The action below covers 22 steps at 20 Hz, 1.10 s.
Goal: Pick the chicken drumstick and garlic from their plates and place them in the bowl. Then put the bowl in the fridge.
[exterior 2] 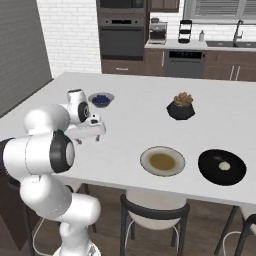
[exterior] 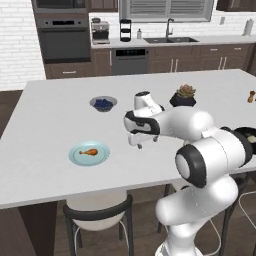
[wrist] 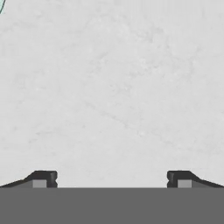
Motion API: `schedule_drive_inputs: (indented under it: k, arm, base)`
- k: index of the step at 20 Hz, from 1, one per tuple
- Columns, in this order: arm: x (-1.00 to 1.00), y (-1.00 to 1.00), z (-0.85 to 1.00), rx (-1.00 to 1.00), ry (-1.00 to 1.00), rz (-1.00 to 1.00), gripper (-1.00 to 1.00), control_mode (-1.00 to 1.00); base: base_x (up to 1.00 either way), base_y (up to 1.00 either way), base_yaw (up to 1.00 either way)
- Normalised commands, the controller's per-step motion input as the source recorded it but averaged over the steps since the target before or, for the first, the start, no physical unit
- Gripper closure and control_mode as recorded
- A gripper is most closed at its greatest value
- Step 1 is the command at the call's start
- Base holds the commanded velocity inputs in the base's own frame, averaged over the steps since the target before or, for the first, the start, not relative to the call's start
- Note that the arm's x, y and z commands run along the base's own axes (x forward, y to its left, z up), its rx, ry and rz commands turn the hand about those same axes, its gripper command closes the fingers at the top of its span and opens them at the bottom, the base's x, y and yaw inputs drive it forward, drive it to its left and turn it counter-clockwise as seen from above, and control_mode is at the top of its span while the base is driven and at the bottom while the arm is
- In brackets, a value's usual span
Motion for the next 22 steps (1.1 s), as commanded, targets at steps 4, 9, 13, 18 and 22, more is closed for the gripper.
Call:
schedule_drive_inputs:
  k: [4,9,13,18,22]
  arm:
    - [0.11,0.67,0.08,0.00,0.00,0.73,-1.00,-1.00]
    - [0.22,0.74,0.00,0.00,-0.02,0.51,-1.00,-1.00]
    - [0.15,0.25,-0.10,0.03,-0.12,0.31,-1.00,-1.00]
    - [0.54,0.40,-0.02,0.09,-0.03,0.18,-1.00,-1.00]
    - [0.68,0.67,0.00,0.12,0.03,0.04,-1.00,-1.00]
  base:
    - [0.00,0.00,0.00]
    - [0.00,0.00,0.00]
    - [0.00,0.00,0.00]
    - [0.00,0.00,0.00]
    - [0.00,0.00,0.00]
